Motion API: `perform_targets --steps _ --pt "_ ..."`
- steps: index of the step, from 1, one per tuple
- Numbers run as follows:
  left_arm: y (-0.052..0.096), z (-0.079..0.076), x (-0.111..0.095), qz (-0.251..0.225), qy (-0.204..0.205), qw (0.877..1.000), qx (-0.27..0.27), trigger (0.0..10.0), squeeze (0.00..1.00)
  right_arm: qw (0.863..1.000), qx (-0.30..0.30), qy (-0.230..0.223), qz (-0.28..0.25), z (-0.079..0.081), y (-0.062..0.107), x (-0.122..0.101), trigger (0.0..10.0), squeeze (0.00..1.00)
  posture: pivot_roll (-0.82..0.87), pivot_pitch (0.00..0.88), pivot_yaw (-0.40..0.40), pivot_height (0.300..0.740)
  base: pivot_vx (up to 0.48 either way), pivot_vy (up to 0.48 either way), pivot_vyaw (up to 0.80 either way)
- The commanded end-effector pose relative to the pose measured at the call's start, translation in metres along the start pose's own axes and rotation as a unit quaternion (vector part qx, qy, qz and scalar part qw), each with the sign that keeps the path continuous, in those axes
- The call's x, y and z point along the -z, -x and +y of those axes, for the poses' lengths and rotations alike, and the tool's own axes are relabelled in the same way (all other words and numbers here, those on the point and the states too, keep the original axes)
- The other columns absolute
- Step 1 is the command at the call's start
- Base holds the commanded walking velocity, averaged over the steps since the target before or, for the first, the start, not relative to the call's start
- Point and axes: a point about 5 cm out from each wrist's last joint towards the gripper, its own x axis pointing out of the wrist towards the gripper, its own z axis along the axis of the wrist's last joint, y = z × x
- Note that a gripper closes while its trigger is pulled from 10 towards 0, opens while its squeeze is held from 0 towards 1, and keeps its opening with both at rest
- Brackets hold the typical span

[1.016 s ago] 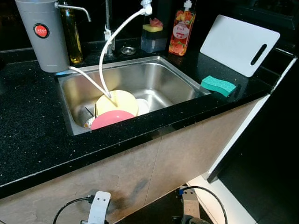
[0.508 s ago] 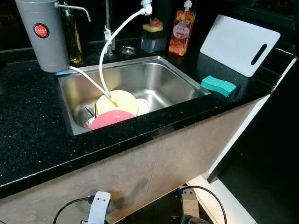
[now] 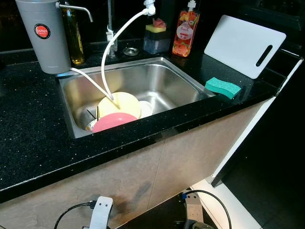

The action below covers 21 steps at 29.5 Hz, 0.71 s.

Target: Kitchen organization

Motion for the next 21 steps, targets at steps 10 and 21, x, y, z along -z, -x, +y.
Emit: perform_targets --steps 10,21 --pt "0.0005 -0.0015 0.0084 0.014 0.007 1.0 0.0 10.0 0.0 1.0 0.005 0.001 0.019 -0.0033 0.0007 0.0143 10.0 0.0 0.06 0.107 -0.091 0.74 0.0 0.0 0.0" --pt "0.0005 -0.0021 0.0088 0.014 0.011 1.0 0.0 10.0 0.0 1.0 0.004 0.001 0.02 -0.0021 0.0006 0.0148 10.0 0.0 0.06 0.109 -0.092 0.74 0.0 0.0 0.0"
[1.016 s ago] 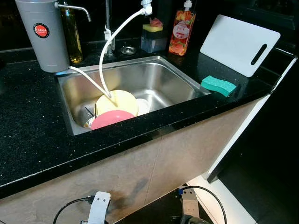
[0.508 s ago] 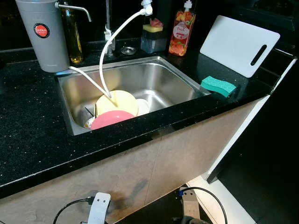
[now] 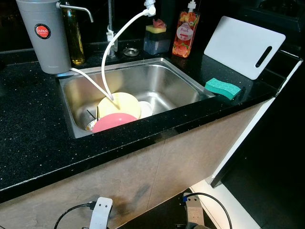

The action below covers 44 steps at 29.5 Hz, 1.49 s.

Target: Kitchen organization

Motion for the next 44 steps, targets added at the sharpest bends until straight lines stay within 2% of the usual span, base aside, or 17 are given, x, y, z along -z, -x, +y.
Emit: perform_targets --steps 1,11,32,44 --pt "0.0003 -0.0017 0.0072 0.011 0.009 1.0 0.0 10.0 0.0 1.0 0.002 -0.001 0.014 -0.0005 0.0002 0.0092 10.0 0.0 0.06 0.109 -0.092 0.74 0.0 0.0 0.0" --pt "0.0003 -0.0021 0.0071 0.013 0.011 1.0 0.002 10.0 0.0 1.0 0.0 -0.002 0.012 0.003 -0.0004 0.0044 10.0 0.0 0.05 0.115 -0.094 0.74 0.0 0.0 0.0" --pt "0.0001 -0.0013 0.0046 0.013 0.01 1.0 0.002 10.0 0.0 1.0 0.003 -0.013 0.011 -0.0053 0.0008 0.0063 10.0 0.0 0.06 0.134 -0.088 0.74 0.0 0.0 0.0" --pt "0.0001 -0.0011 0.0044 0.014 0.007 1.0 0.002 10.0 0.0 1.0 0.003 -0.014 0.009 -0.0028 0.0003 0.0034 10.0 0.0 0.06 0.117 -0.084 0.74 0.0 0.0 0.0"
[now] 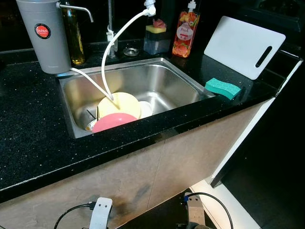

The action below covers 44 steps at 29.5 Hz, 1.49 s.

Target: Kitchen organization

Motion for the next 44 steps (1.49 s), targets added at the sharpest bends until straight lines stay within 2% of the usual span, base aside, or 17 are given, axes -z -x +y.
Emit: perform_targets --steps 1,25,44 --pt "0.0 -0.0015 0.004 0.01 0.002 1.0 0.002 10.0 0.0 1.0 0.002 -0.007 0.01 -0.0001 0.0 0.0044 10.0 0.0 0.06 0.123 -0.085 0.74 0.0 0.0 0.0" --pt "-0.0004 -0.0043 0.0069 0.011 0.014 1.0 0.002 10.0 0.0 1.0 0.001 -0.003 0.013 -0.0002 0.0 0.0051 10.0 0.0 0.06 0.126 -0.102 0.74 0.0 0.0 0.0" --pt "0.0002 -0.0019 0.0084 0.013 0.008 1.0 -0.001 10.0 0.0 1.0 0.0 -0.003 0.016 -0.0004 0.0003 0.0114 10.0 0.0 0.07 0.113 -0.099 0.74 0.0 0.0 0.0"
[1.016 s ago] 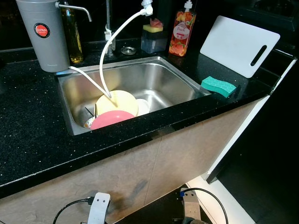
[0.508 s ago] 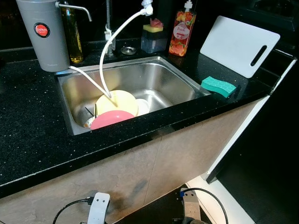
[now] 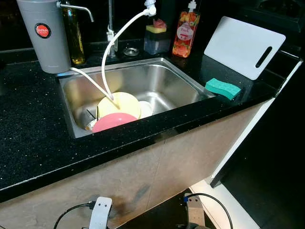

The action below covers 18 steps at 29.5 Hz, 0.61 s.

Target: Kitchen organization

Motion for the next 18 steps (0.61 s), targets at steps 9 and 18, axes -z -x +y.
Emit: perform_targets --steps 9,18 --pt "0.0006 -0.0016 0.0102 0.016 0.001 1.0 0.0 10.0 0.0 1.0 0.001 -0.002 0.011 -0.0012 0.0002 0.0068 10.0 0.0 0.07 0.112 -0.098 0.74 0.0 0.0 0.0" --pt "0.0005 -0.0016 0.0101 0.016 0.002 1.0 0.0 10.0 0.0 1.0 0.002 -0.004 0.011 -0.0019 0.0003 0.006 10.0 0.0 0.07 0.115 -0.098 0.74 0.0 0.0 0.0"
